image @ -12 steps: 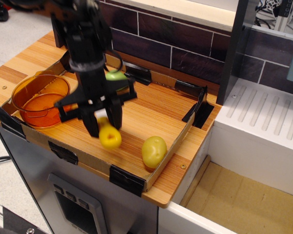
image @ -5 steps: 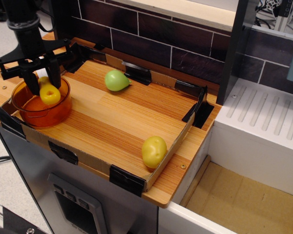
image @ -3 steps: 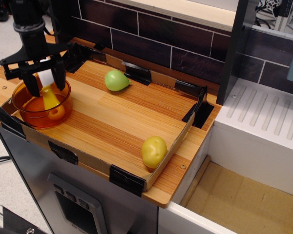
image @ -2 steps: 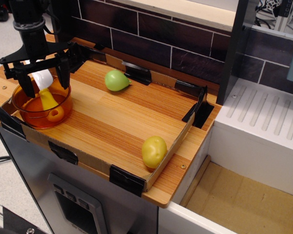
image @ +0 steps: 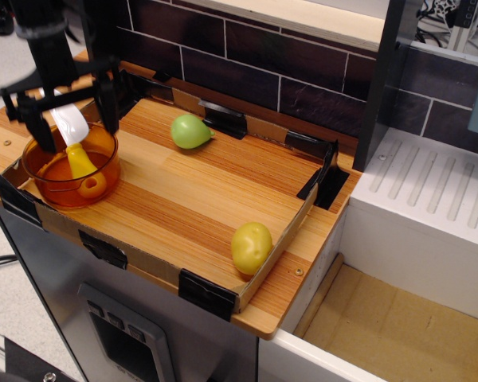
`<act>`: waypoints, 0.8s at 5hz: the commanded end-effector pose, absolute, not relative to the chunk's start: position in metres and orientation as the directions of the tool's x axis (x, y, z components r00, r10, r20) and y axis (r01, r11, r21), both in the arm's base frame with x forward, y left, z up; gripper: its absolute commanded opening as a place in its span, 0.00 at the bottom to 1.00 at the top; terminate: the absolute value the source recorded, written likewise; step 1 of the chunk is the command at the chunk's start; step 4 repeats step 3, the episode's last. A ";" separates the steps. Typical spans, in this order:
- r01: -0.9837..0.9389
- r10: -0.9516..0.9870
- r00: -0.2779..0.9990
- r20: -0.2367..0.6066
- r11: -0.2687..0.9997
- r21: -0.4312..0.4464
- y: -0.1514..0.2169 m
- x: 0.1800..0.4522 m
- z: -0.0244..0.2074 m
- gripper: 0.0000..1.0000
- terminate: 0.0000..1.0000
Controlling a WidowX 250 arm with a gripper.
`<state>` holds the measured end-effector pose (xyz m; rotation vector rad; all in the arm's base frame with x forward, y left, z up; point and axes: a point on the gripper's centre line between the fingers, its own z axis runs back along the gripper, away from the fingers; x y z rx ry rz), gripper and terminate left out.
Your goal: Put knife in pot
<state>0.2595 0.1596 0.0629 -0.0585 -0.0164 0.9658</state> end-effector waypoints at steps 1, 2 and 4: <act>-0.819 0.829 0.558 0.039 0.557 -0.133 0.159 0.268 0.115 1.00 0.00; -0.819 0.829 0.558 0.039 0.557 -0.133 0.159 0.268 0.115 1.00 0.00; -0.819 0.829 0.558 0.039 0.557 -0.133 0.159 0.268 0.115 1.00 1.00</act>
